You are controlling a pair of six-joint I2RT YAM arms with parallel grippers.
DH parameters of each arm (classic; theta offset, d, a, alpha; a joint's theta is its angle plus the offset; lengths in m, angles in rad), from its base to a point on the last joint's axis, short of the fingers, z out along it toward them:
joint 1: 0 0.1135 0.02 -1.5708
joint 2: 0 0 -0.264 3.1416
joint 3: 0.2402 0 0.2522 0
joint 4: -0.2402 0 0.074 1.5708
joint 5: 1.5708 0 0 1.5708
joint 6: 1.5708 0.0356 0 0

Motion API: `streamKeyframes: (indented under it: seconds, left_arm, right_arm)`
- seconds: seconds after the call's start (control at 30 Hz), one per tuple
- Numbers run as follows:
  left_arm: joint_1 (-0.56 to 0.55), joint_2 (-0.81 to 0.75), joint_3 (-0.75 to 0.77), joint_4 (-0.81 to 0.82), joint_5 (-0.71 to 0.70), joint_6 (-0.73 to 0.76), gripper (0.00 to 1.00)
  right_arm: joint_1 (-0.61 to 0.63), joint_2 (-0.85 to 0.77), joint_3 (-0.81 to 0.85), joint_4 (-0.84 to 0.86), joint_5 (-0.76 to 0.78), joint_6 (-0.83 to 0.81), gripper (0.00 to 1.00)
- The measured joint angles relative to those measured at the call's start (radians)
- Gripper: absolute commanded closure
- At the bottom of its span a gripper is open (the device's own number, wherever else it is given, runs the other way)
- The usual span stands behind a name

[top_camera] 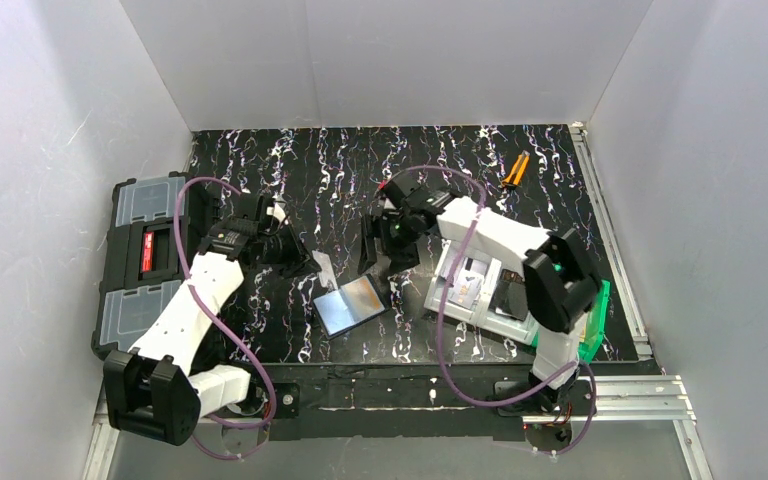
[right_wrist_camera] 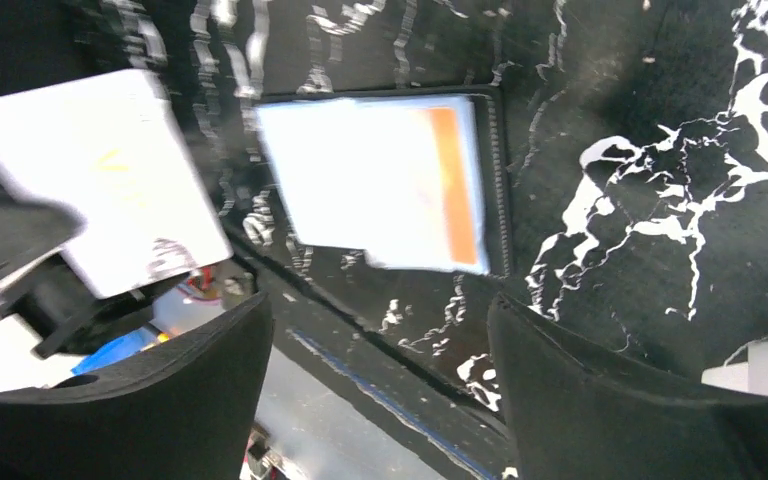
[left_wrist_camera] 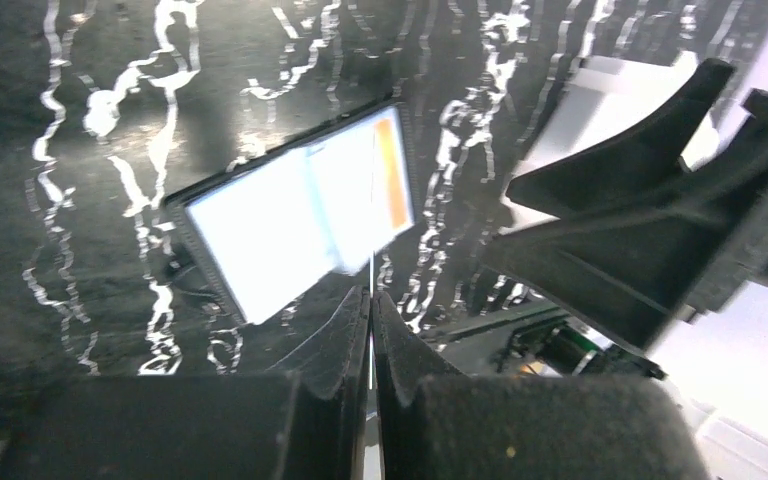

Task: Take the credit cards out of the card holder
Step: Remove the credit card from the card holder, then place the credit card in the storage box.

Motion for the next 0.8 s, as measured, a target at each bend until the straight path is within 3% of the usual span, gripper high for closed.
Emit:
streamKeyframes:
  seconds: [0.17,0.37,0.57,0.8]
  left_arm:
    - [0.0,-0.01,-0.003,0.104,0.113,-0.075,1.0]
    - [0.0,-0.033,-0.087,0.366,0.255,-0.234,1.0]
    - [0.0,-0.024,-0.171,0.659,0.363,-0.418,1.0]
    - [0.0,0.025,-0.179,0.861,0.442,-0.528,1.0]
  right_arm:
    - [-0.054,-0.173,-0.036,0.071,-0.066,0.023,0.07]
    - [-0.126,-0.317,-0.185,0.259,-0.2,0.108,0.08]
    - [-0.154,-0.328,-0.3,0.437,-0.319,0.214,0.2]
    - [-0.171,-0.33,-0.319,0.554,-0.381,0.296,0.43]
